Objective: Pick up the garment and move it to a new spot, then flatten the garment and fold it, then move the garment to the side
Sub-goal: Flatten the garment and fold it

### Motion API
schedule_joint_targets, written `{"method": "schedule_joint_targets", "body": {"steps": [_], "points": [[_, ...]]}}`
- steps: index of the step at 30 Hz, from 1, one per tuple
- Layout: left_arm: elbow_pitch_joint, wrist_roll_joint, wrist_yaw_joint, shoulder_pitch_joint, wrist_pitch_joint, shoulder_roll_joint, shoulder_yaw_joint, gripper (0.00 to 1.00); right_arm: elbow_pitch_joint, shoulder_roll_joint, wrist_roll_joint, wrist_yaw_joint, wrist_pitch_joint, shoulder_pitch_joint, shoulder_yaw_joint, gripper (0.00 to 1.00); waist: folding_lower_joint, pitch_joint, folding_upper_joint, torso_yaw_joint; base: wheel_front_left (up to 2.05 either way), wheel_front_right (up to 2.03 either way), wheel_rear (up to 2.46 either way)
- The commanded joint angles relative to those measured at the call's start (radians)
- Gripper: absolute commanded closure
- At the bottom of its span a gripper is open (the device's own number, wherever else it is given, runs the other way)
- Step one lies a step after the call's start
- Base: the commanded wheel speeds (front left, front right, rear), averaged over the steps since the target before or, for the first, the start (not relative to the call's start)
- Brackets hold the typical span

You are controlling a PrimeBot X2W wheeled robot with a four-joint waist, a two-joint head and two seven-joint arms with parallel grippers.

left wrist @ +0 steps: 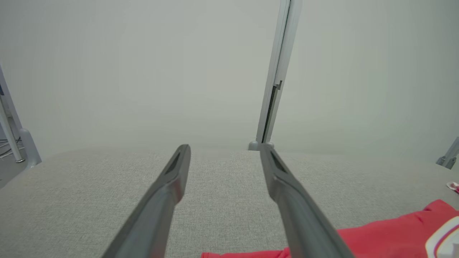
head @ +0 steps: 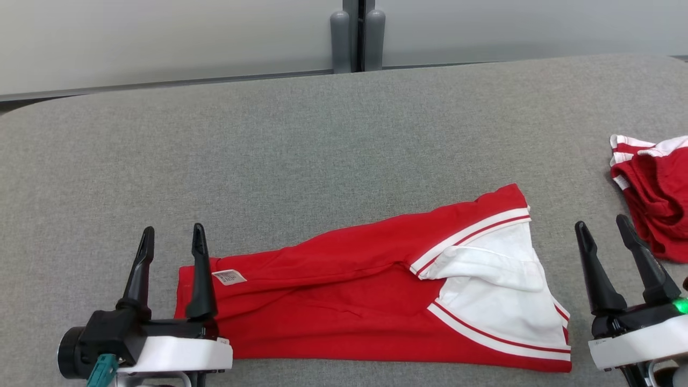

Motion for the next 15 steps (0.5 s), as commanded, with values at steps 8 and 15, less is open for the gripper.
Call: {"method": "schedule_joint_targets", "body": {"steps": [8,15], "points": [[0.074,0.056,-0.02,0.016,-0.001,0.018,-0.028,0.0,-0.049,0.059,-0.069,0.0,0.086,0.071,-0.038,0.0,0.0,-0.056,-0.0001,-0.007,0.0,0.0,0.0],[0.093,0.05,-0.016,0.011,0.003,0.02,-0.032,0.0,-0.066,0.071,-0.069,0.0,0.102,0.089,-0.052,0.0,0.0,-0.059,-0.0001,-0.004,0.0,0.0,0.0]]}}
